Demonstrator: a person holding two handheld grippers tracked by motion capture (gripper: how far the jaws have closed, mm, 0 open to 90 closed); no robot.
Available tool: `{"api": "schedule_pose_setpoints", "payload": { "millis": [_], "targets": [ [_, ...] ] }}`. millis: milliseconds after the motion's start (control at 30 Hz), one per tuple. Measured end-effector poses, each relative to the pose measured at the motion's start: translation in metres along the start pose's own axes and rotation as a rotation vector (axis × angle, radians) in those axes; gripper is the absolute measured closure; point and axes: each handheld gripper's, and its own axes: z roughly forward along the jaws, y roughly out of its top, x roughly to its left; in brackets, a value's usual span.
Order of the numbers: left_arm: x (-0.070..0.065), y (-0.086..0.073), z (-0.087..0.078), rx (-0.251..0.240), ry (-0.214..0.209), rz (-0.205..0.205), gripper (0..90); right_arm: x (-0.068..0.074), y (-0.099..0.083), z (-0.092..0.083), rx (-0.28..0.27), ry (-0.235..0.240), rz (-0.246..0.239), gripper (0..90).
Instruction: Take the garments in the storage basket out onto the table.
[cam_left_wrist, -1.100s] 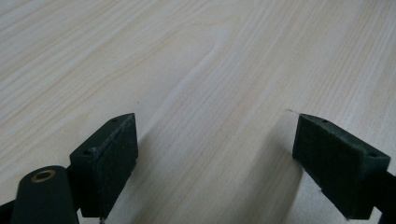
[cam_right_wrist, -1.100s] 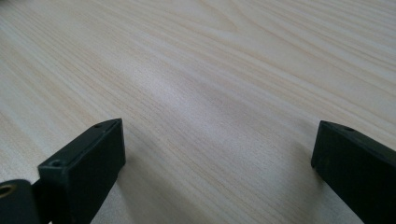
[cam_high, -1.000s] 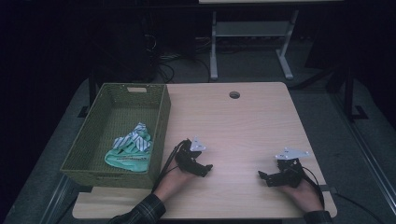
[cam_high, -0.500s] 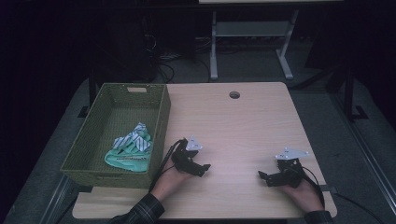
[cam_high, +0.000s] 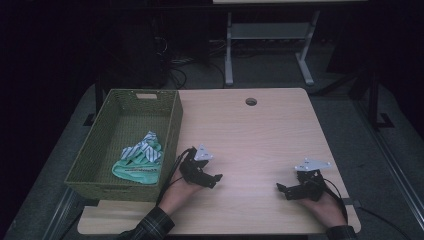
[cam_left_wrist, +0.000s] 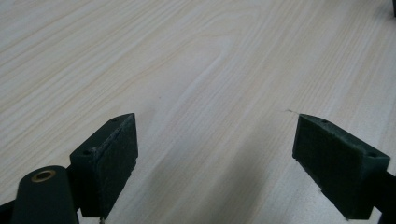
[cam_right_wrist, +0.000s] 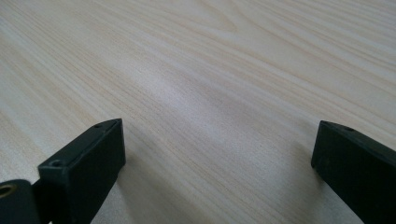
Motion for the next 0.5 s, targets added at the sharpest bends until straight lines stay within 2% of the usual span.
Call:
{"api": "schedule_pose_setpoints", "payload": {
  "millis": [500],
  "targets": [
    [0.0015, 0.0038, -0.0088, -0.035, -0.008, -0.025, 13.8, 0.0000, 0.0000, 0.0000, 0.000, 0.000, 0.000, 2.5]
  ]
}}
